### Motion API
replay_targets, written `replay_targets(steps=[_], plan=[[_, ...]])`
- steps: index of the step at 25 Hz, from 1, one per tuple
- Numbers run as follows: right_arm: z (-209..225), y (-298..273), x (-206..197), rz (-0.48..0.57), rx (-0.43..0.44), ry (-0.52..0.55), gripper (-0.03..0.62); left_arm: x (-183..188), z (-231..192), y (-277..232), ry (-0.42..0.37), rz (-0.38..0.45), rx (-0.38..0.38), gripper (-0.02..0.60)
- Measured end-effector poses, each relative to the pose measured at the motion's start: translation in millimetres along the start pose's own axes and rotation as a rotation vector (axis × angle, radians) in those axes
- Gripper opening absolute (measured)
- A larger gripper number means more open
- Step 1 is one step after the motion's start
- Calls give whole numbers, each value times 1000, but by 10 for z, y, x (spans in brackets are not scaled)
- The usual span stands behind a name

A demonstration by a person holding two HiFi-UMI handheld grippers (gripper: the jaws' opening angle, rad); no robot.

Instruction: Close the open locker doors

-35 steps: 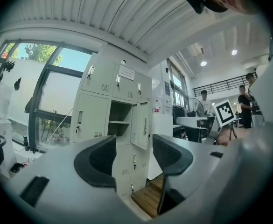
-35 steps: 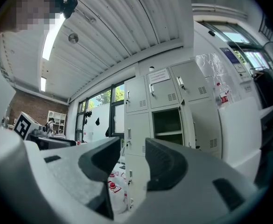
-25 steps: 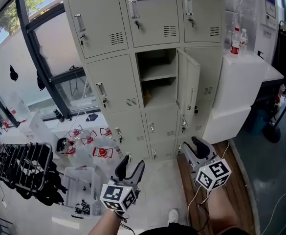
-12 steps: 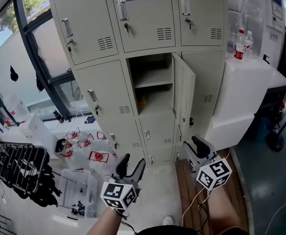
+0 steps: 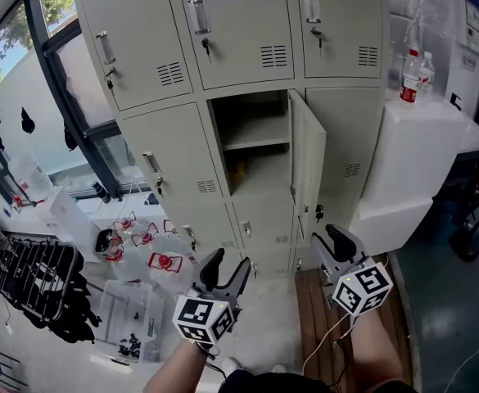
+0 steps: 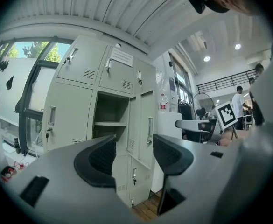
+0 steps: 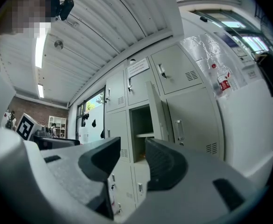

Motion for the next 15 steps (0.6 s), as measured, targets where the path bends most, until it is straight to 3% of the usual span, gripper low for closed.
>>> replay_targets(steps=[10, 15], plan=[[184, -266, 97, 20, -47, -24, 152, 83, -232, -321, -3, 11, -43, 239], [284, -510, 199, 35, -112, -28, 152, 192, -503, -597, -11, 14, -96, 239]])
Point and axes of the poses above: the fingertips, and each gripper's own axes: y backward along the fingers, z to its right, x out of its top, the point moved 5 cm from there along y, backward along the fingers, and after that the axes turned 11 degrees about -z, right-handed, at the moved point
